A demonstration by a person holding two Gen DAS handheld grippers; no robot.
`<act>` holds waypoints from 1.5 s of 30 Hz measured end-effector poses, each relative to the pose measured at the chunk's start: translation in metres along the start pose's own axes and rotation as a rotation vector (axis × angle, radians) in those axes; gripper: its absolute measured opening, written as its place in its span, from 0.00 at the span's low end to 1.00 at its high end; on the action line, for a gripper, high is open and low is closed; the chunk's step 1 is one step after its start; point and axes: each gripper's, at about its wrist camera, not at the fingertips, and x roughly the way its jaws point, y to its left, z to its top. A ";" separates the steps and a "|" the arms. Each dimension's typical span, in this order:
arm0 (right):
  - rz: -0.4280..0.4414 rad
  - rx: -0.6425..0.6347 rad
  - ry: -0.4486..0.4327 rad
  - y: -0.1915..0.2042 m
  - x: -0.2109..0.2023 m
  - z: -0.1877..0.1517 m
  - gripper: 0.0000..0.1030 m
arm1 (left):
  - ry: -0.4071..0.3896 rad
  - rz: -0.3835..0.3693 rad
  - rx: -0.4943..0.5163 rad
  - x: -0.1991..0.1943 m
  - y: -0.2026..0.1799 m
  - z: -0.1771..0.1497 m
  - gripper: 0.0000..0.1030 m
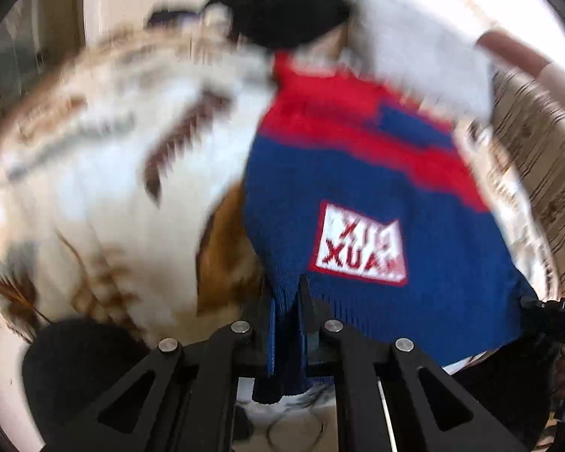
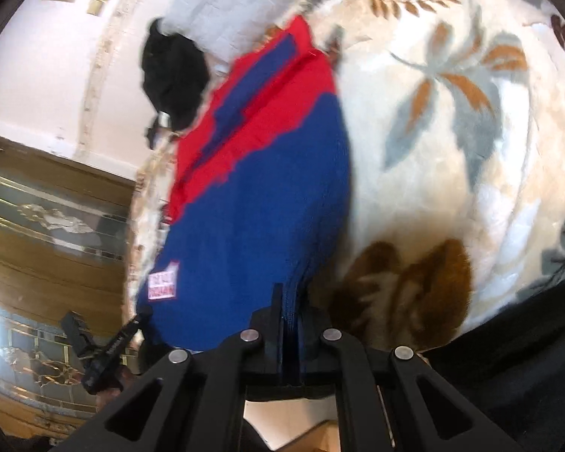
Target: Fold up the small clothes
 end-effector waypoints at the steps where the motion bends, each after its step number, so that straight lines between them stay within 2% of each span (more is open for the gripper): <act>1: -0.006 0.028 0.027 -0.007 0.007 0.000 0.06 | 0.046 0.002 -0.018 0.011 0.003 -0.003 0.09; 2: 0.009 0.034 0.024 -0.005 0.005 0.000 0.06 | 0.026 0.002 -0.021 0.006 0.002 -0.003 0.09; 4: 0.074 -0.032 -0.043 0.019 -0.019 0.001 0.06 | -0.084 -0.030 -0.002 -0.027 -0.004 0.002 0.09; 5: 0.073 -0.071 -0.068 0.028 -0.027 0.003 0.06 | -0.146 -0.035 0.019 -0.041 -0.007 0.004 0.09; 6: 0.063 -0.089 -0.076 0.032 -0.029 0.007 0.06 | -0.163 -0.004 0.045 -0.044 -0.011 0.007 0.10; 7: 0.049 -0.087 -0.067 0.031 -0.026 0.012 0.06 | -0.139 0.017 0.053 -0.036 -0.012 0.009 0.09; 10: 0.002 0.015 0.055 -0.001 0.011 0.018 0.06 | 0.076 0.019 -0.012 0.019 0.002 0.003 0.09; 13: 0.035 0.026 0.090 0.003 0.016 0.022 0.06 | 0.026 0.004 0.012 0.005 -0.002 0.016 0.09; 16: 0.140 0.004 0.036 0.025 0.001 0.062 0.06 | -0.079 -0.071 0.042 -0.021 -0.011 0.066 0.09; 18: 0.209 -0.052 -0.048 0.053 -0.013 0.109 0.06 | -0.157 -0.125 0.057 -0.028 -0.020 0.117 0.09; 19: 0.242 -0.085 -0.124 0.073 -0.022 0.145 0.06 | -0.193 -0.131 0.067 -0.027 -0.024 0.141 0.09; 20: 0.248 -0.108 -0.180 0.085 -0.026 0.167 0.06 | -0.235 -0.121 0.071 -0.024 -0.030 0.167 0.10; 21: 0.252 -0.120 -0.242 0.095 -0.028 0.192 0.06 | -0.282 -0.115 0.058 -0.020 -0.028 0.192 0.14; 22: 0.269 -0.078 -0.315 0.096 -0.022 0.226 0.10 | -0.339 -0.099 0.037 -0.006 -0.029 0.220 0.19; 23: 0.267 -0.044 -0.347 0.094 -0.012 0.248 0.10 | -0.364 -0.077 0.035 0.007 -0.032 0.240 0.33; 24: 0.228 -0.044 -0.358 0.094 0.002 0.266 0.23 | -0.361 -0.033 0.034 0.029 -0.034 0.259 0.67; 25: 0.171 -0.063 -0.367 0.093 0.013 0.276 0.61 | -0.347 0.037 0.020 0.051 -0.032 0.270 0.84; 26: 0.112 -0.078 -0.380 0.091 0.021 0.279 0.79 | -0.323 0.103 0.007 0.072 -0.029 0.277 0.84; 27: 0.059 -0.078 -0.397 0.088 0.027 0.275 0.83 | -0.259 0.161 -0.001 0.095 -0.021 0.281 0.83; 28: 0.063 -0.060 -0.385 0.078 0.028 0.263 0.83 | -0.213 0.184 -0.008 0.105 -0.014 0.277 0.82; 29: 0.081 -0.048 -0.370 0.069 0.026 0.247 0.83 | -0.207 0.170 -0.027 0.106 -0.003 0.268 0.82; 31: 0.079 -0.062 -0.334 0.060 0.024 0.206 0.83 | -0.269 0.141 -0.060 0.088 0.011 0.245 0.82; 32: 0.090 -0.062 -0.307 0.058 0.023 0.187 0.83 | -0.274 0.128 -0.084 0.080 0.020 0.227 0.82; 35: 0.082 0.009 -0.228 0.040 0.039 0.147 0.83 | -0.217 0.049 -0.098 0.072 0.021 0.197 0.83; 37: 0.094 0.053 -0.196 0.035 0.060 0.151 0.82 | -0.171 0.036 -0.094 0.084 0.013 0.187 0.83; 39: 0.068 0.041 -0.256 0.045 0.066 0.163 0.82 | -0.117 0.034 -0.081 0.106 -0.003 0.192 0.83; 41: 0.069 0.128 -0.292 0.045 0.078 0.186 0.77 | -0.063 0.022 -0.104 0.125 -0.011 0.202 0.83; 42: 0.061 0.173 -0.300 0.040 0.083 0.191 0.56 | -0.027 0.041 -0.132 0.135 -0.012 0.210 0.70; 43: 0.054 0.220 -0.281 0.036 0.093 0.200 0.16 | -0.027 0.071 -0.142 0.139 -0.014 0.216 0.46; 45: 0.036 0.234 -0.246 0.036 0.108 0.213 0.13 | 0.007 0.085 -0.113 0.141 -0.027 0.229 0.23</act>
